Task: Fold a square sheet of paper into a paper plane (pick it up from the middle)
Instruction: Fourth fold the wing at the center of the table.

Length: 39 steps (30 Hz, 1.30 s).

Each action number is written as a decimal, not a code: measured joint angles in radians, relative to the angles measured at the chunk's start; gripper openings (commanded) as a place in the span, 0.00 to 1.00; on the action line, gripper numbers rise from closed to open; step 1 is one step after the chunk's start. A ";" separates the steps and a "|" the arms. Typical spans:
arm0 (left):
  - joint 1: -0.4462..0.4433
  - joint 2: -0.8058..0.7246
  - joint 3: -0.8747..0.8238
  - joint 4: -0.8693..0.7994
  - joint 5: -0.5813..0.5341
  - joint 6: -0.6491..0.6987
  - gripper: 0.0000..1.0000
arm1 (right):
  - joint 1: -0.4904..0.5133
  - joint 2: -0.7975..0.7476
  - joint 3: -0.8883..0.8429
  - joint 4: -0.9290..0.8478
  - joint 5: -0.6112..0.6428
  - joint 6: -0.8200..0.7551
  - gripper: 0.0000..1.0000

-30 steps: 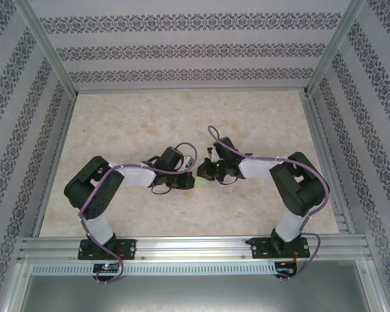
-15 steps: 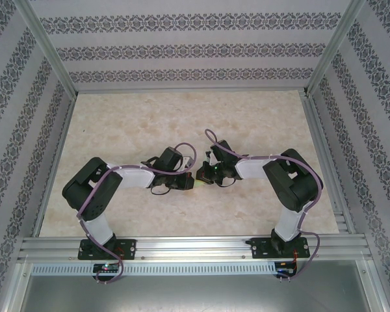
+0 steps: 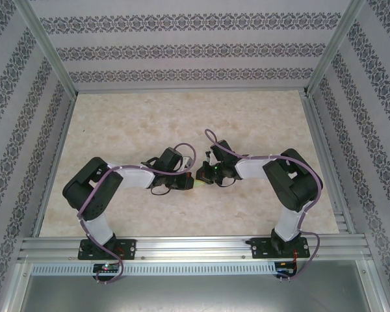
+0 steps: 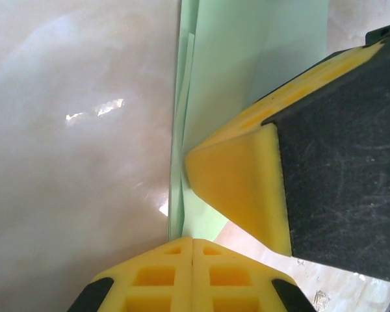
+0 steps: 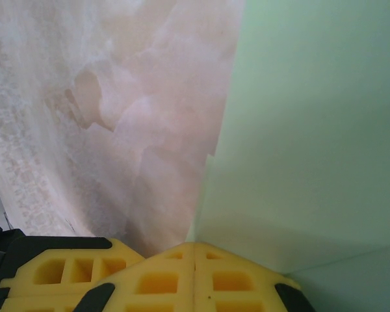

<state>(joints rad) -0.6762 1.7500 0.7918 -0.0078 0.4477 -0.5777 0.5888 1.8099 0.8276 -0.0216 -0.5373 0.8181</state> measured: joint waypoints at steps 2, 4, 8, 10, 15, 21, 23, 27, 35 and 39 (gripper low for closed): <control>0.000 0.001 0.000 -0.001 0.000 0.000 0.00 | -0.003 0.000 0.000 0.000 -0.001 -0.001 0.00; 0.000 0.001 0.000 -0.005 -0.001 0.000 0.00 | -0.010 0.001 0.000 0.000 -0.005 -0.003 0.00; 0.000 0.001 0.000 -0.009 -0.005 0.000 0.00 | -0.034 0.006 0.002 -0.002 -0.028 -0.018 0.00; 0.000 0.001 0.001 -0.011 -0.005 0.000 0.00 | -0.056 0.009 0.004 -0.008 -0.035 -0.032 0.00; 0.000 0.001 0.007 -0.025 -0.009 0.001 0.00 | -0.138 0.021 0.020 -0.023 -0.050 -0.073 0.00; 0.000 0.010 0.021 -0.032 -0.013 0.001 0.00 | -0.195 0.041 0.042 -0.038 -0.076 -0.114 0.00; 0.000 0.010 0.021 -0.034 -0.015 0.001 0.00 | -0.216 0.043 0.048 -0.043 -0.075 -0.128 0.00; 0.000 0.011 0.027 -0.042 -0.016 0.001 0.00 | -0.264 0.048 0.064 -0.058 -0.066 -0.153 0.00; 0.000 0.015 0.040 -0.063 -0.016 0.002 0.00 | -0.300 0.022 0.086 -0.088 0.018 -0.182 0.02; 0.000 0.016 0.045 -0.070 -0.016 0.002 0.00 | -0.240 -0.053 0.063 -0.082 0.051 -0.177 0.01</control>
<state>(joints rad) -0.6762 1.7657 0.8364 -0.0776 0.4320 -0.5762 0.3489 1.7569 0.8902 -0.1040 -0.4866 0.6415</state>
